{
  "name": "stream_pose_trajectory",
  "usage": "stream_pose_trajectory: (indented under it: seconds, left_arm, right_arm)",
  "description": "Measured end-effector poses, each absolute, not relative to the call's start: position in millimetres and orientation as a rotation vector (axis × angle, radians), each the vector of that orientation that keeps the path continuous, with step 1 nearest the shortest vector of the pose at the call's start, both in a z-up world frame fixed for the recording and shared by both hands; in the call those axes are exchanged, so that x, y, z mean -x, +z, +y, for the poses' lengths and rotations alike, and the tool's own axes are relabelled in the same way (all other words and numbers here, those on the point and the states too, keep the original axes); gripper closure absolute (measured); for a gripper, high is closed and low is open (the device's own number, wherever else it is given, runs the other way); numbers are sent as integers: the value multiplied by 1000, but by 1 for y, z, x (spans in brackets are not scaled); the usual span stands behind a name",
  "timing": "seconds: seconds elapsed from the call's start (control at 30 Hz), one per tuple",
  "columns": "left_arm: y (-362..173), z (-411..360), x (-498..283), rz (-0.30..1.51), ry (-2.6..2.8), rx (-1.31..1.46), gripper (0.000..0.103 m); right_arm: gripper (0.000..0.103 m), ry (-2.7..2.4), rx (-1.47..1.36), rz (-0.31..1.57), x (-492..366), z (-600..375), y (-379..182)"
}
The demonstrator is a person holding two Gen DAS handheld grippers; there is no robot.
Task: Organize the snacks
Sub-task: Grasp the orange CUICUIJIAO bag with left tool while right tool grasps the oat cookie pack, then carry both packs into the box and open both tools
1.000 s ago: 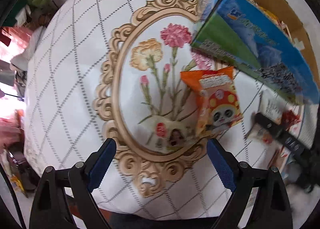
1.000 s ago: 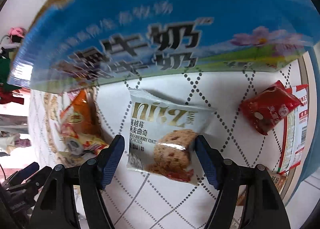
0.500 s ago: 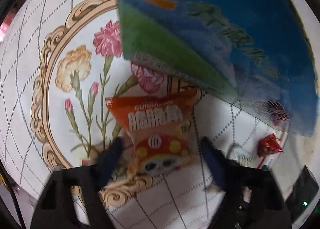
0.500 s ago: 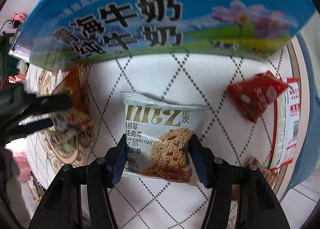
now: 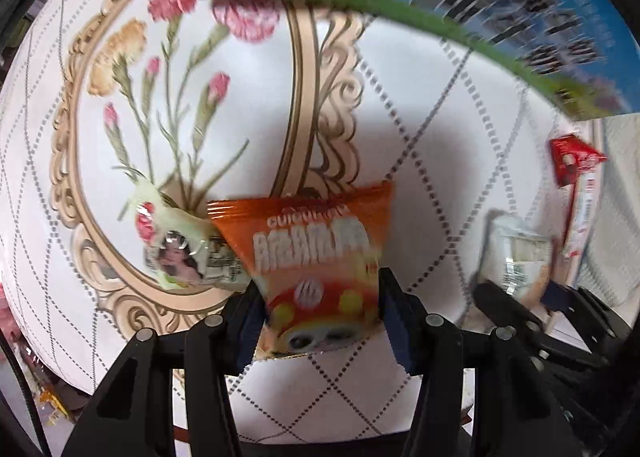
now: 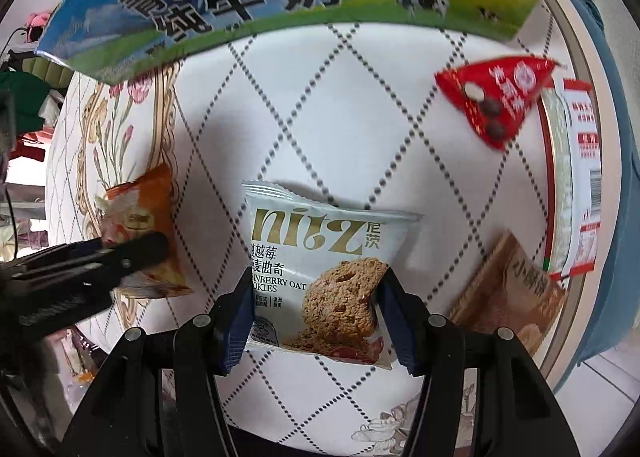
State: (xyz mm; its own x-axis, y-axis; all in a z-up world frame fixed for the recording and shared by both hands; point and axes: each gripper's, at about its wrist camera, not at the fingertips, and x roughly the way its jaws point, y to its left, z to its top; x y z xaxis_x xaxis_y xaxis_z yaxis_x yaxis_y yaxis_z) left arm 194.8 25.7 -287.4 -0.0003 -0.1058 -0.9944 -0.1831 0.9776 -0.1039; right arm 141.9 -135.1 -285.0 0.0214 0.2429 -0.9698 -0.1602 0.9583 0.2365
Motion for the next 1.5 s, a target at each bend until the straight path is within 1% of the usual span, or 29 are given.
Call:
stream_pose_trajectory:
  seconds: [0.07, 0.23, 0.33, 0.4, 0.43, 0.47, 0.5, 0.57, 0.7, 0.77, 0.87, 0.97, 1.03, 1.1, 1.2, 1.27, 1.4, 1.5]
  left_arm:
    - [-299, 24, -195, 1601, 69, 253, 52]
    - [-308, 13, -194, 1597, 78, 236, 52]
    - [-317, 9, -199, 1591, 83, 237, 52]
    - [-318, 9, -198, 1583, 86, 241, 53]
    - [-314, 14, -196, 1580, 86, 235, 56]
    - [-300, 19, -196, 1573, 82, 227, 59]
    - [-298, 21, -194, 1567, 77, 229, 61]
    - [-286, 20, -192, 1549, 63, 229, 61]
    - [-247, 17, -190, 1481, 26, 232, 61]
    - [-216, 16, -192, 1433, -5, 244, 61]
    - [-164, 15, -202, 1347, -55, 262, 61]
    - [-113, 17, -223, 1265, -95, 251, 61]
    - [-89, 19, -245, 1237, -101, 219, 61]
    - [-77, 26, -271, 1233, -82, 164, 61]
    - [-75, 38, -312, 1253, -57, 98, 61]
    - [-84, 47, -337, 1290, -45, 71, 61]
    - [-114, 55, -381, 1385, -16, -18, 61]
    - [-132, 59, -407, 1453, -4, -18, 61]
  right_arm:
    - [42, 309, -75, 1515, -141, -138, -287]
    - [41, 296, -78, 1518, -150, -142, -290]
    - [41, 285, -84, 1520, -160, -124, -300]
    - [41, 280, -87, 1521, -161, -124, -302]
    - [41, 279, -88, 1520, -161, -124, -302]
    - [42, 280, -90, 1518, -160, -126, -301]
    - [44, 284, -93, 1512, -160, -127, -300]
    - [48, 295, -87, 1499, -159, -120, -299]
    - [49, 327, -119, 1482, -156, -130, -282]
    - [49, 352, -143, 1463, -156, -130, -267]
    - [49, 406, -191, 1416, -162, -130, -233]
    - [49, 467, -220, 1315, -175, -127, -181]
    - [49, 494, -238, 1256, -190, -126, -151]
    - [49, 519, -260, 1208, -210, -124, -127]
    - [49, 512, -244, 1149, -243, -117, -106]
    - [49, 498, -245, 1141, -271, -109, -105]
    - [49, 481, -276, 1180, -310, -97, -120]
    - [49, 474, -303, 1244, -331, -86, -142]
